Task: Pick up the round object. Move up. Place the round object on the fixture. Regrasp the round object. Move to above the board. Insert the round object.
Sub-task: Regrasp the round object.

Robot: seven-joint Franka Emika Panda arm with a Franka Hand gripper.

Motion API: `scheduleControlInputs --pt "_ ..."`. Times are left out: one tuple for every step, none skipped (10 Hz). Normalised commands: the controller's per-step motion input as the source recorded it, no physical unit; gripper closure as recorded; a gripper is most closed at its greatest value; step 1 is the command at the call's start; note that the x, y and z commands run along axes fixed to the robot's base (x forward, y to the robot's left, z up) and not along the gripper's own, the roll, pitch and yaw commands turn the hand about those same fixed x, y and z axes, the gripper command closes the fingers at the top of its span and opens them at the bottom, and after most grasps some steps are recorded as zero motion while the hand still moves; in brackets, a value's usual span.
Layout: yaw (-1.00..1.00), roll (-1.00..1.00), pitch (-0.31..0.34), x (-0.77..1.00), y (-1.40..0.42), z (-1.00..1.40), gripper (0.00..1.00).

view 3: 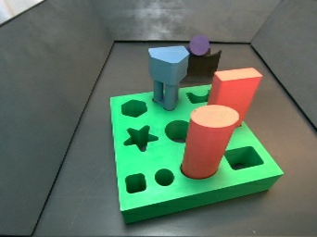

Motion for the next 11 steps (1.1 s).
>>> scheduleControlInputs --pt "0.04 1.00 0.056 0.06 -0.03 -0.01 0.00" --pt "0.06 1.00 0.097 0.08 -0.03 -0.01 0.00" --pt "0.07 1.00 0.119 0.09 -0.04 -0.01 0.00" --pt "0.09 0.86 0.152 0.10 -0.04 -0.01 0.00" --pt "0.11 0.67 0.150 0.10 -0.04 -0.02 0.00" --pt "0.14 0.42 0.136 0.10 -0.04 -0.02 0.00" --pt "0.15 0.28 0.117 0.09 -0.03 -0.01 0.00" --pt "0.21 0.21 0.024 0.03 0.08 -1.00 0.00" --pt "0.21 0.20 0.006 0.03 0.08 -1.00 0.00" --pt "0.19 0.17 -0.036 0.04 0.07 -1.00 0.00" --pt "0.15 0.13 -0.070 0.06 0.06 -1.00 0.00"
